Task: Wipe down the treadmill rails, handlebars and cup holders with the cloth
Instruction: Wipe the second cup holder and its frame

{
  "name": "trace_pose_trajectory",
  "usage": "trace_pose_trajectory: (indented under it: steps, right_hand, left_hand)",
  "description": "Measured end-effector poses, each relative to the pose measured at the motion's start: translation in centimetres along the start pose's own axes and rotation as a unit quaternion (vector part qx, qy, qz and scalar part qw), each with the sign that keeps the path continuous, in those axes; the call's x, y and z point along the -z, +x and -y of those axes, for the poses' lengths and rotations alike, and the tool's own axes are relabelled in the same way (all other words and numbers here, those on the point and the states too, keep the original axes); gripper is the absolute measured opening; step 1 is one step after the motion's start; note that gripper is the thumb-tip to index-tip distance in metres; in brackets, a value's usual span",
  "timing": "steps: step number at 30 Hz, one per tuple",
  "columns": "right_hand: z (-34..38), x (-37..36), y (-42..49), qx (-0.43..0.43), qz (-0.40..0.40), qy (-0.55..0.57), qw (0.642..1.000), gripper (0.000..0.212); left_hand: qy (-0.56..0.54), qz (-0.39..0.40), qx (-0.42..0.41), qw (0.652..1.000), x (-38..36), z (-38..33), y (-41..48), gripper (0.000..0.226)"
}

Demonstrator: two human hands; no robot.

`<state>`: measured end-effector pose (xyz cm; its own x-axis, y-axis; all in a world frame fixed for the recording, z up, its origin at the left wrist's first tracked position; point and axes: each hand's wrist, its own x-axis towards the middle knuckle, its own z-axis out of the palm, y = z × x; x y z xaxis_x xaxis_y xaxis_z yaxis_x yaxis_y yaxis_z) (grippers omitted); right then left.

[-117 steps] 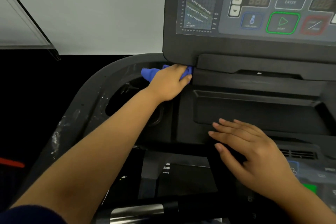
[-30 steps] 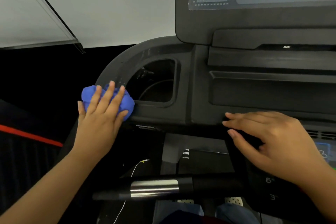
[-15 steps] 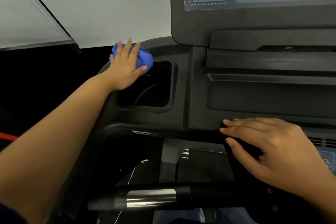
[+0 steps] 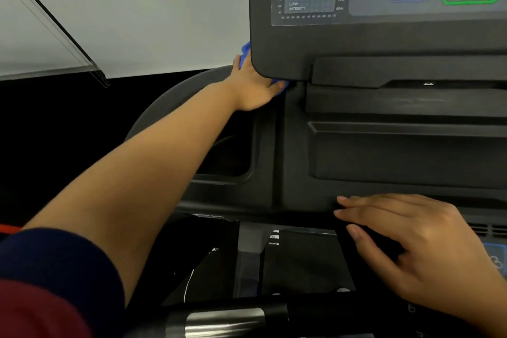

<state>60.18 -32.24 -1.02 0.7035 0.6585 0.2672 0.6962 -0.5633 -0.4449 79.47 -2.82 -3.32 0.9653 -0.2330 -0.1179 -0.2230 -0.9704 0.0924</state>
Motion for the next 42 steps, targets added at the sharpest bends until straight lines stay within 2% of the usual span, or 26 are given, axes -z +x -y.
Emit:
trace_pose_trajectory:
  steps: [4, 7, 10, 14, 19, 22, 24, 28, 34, 37, 42]
  right_hand:
    - [0.0, 0.0, -0.1, 0.002, 0.007, -0.011, 1.000, 0.028]
    - [-0.1, -0.1, -0.2, -0.001, 0.010, -0.011, 1.000, 0.028]
    - [-0.1, -0.2, -0.3, -0.009, 0.002, -0.011, 1.000, 0.027]
    - [-0.1, -0.2, -0.4, -0.008, -0.010, -0.013, 1.000, 0.027]
    - [-0.2, -0.3, -0.3, -0.002, -0.006, -0.033, 0.999, 0.029]
    - [-0.1, -0.4, -0.2, -0.006, 0.002, -0.046, 0.999, 0.030]
    - [0.0, -0.5, -0.2, -0.007, 0.002, -0.054, 0.999, 0.030]
    - [-0.1, -0.7, -0.3, -0.010, 0.002, -0.084, 0.996, 0.031]
    - [0.0, -1.0, 0.0, -0.039, 0.038, -0.147, 0.988, 0.046]
    - [0.1, -1.0, 0.0, -0.043, 0.045, -0.149, 0.987, 0.046]
    - [0.0, -0.9, 0.2, -0.045, 0.056, -0.148, 0.986, 0.044]
  left_hand:
    - [0.051, -0.011, -0.110, 0.993, 1.3, 2.7, -1.2, 0.061]
    - [0.082, -0.006, -0.163, 0.983, 1.9, 5.1, -2.7, 0.068]
    - [0.070, 0.004, -0.150, 0.986, 1.8, 7.7, -4.7, 0.066]
    - [0.037, 0.012, -0.092, 0.995, 1.6, 9.7, -8.5, 0.070]
    - [0.039, -0.006, -0.095, 0.995, 1.0, 12.4, -14.3, 0.077]
    - [0.012, 0.002, -0.049, 0.999, 0.9, 11.5, -18.3, 0.059]
    - [0.009, 0.013, -0.042, 0.999, 0.5, 10.4, -20.6, 0.057]
    - [0.038, 0.018, -0.068, 0.997, -0.5, 7.1, -24.9, 0.056]
    - [0.055, 0.048, -0.119, 0.990, -2.6, 2.0, -29.8, 0.051]
    - [0.116, 0.037, -0.122, 0.985, -4.0, 0.2, -29.3, 0.053]
    - [0.049, 0.000, -0.100, 0.994, -3.6, -1.2, -24.0, 0.053]
